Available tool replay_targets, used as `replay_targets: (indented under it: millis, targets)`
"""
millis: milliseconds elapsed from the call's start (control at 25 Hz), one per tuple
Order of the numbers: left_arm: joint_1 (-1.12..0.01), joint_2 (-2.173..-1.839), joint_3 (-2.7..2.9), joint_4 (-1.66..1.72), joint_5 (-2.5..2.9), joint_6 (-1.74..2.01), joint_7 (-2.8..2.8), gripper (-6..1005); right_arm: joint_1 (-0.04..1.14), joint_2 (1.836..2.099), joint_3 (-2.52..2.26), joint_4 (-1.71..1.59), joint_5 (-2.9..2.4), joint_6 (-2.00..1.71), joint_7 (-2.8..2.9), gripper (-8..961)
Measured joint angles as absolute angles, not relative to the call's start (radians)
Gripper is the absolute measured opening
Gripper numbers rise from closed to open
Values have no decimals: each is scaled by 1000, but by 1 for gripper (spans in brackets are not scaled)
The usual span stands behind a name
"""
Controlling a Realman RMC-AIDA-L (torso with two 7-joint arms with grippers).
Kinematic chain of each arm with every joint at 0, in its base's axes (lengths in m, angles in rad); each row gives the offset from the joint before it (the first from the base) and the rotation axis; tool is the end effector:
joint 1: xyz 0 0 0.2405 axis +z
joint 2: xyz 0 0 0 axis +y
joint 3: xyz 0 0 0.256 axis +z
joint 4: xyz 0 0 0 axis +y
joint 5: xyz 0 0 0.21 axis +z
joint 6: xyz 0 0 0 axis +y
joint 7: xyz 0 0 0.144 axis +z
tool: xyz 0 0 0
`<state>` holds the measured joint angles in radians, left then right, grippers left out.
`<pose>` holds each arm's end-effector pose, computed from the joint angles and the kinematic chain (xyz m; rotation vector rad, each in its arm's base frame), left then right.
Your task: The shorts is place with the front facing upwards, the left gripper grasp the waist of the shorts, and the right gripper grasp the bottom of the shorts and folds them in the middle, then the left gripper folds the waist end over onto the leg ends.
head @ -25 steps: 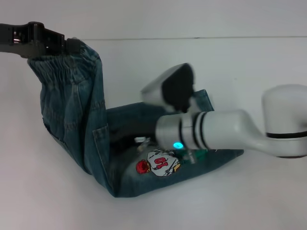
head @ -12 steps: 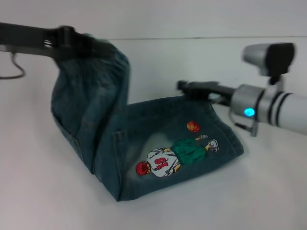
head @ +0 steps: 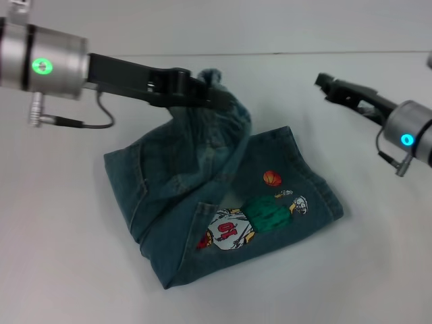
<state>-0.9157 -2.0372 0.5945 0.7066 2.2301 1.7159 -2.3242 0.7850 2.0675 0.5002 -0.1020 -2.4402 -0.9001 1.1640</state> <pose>-0.1449 0.3937 0.0206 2.6453 1.4073 0.5550 0.2815 0.4090 -0.0396 -1.9111 1.1693 0.8312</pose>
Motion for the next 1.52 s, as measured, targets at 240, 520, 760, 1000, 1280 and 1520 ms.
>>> replay_targets:
  millis: [240,520,760,1000,1280,1520]
  targets:
    - [-949,-2077,619,647,2229,1609,-2290,37,764,2063,501,-107,-2358,-928,1137,37]
    - [-964,-2137,682,622,2228,1519,-2259,38,763,2061,504,-110,-2332,-928,1137,36]
    - [-972,-2161,714,607,2194,1511,-2247,39,765,2062,505,-110,-2328,-927,1137,36]
    - [-978,-2163,750,565,2151,1461,-2224,40,768,2066,504,-110,-2328,-924,1137,36]
    - [-989,-2166,762,500,2139,1405,-2200,41,761,2069,523,-110,-2296,-921,1135,37]
    - [-991,-2169,762,461,2119,1379,-2164,313,754,2072,519,-109,-2265,-925,1123,39]
